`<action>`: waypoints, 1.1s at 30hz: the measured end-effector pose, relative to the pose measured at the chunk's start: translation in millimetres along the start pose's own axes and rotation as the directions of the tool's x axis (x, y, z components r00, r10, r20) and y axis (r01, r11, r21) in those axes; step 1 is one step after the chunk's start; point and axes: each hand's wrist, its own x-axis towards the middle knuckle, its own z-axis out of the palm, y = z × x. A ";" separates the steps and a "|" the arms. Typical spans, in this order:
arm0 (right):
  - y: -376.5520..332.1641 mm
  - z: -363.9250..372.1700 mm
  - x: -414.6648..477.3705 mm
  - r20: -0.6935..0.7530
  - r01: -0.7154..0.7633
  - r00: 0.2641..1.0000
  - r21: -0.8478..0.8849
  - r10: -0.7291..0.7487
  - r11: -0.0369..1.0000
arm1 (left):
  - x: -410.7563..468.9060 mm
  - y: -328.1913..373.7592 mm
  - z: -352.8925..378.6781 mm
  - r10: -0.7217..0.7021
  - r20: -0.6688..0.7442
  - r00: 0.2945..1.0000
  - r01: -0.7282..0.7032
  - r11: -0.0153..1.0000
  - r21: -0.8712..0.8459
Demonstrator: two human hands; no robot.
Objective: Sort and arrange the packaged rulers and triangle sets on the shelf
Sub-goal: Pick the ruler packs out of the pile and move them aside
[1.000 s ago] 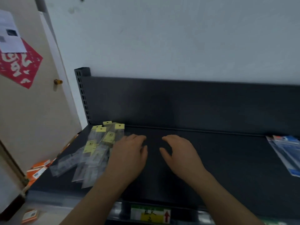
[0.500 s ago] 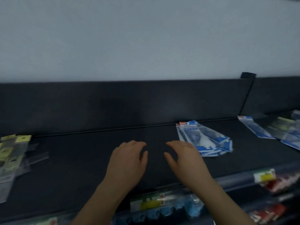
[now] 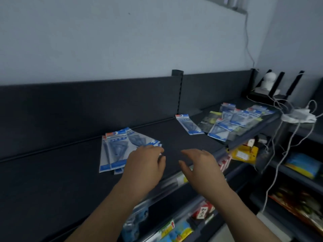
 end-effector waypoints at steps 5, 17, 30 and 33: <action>62.8 -10.4 28.0 0.002 -0.087 0.996 -0.057 0.087 0.995 | 69.5 28.6 40.2 0.050 0.093 0.994 -0.049 0.999 -0.018; 191.7 -3.8 140.9 0.059 -0.280 0.956 -0.103 0.287 0.954 | 244.0 30.2 152.3 -0.142 0.373 0.917 0.122 0.990 0.075; 305.9 28.2 190.9 0.125 -0.314 0.935 -0.136 0.331 0.940 | 306.9 24.9 231.8 -0.534 0.402 0.744 0.512 0.842 0.171; 316.3 31.2 193.3 0.139 -0.283 0.945 -0.097 0.295 0.954 | 315.9 20.1 228.2 -0.578 0.432 0.692 0.600 0.793 0.100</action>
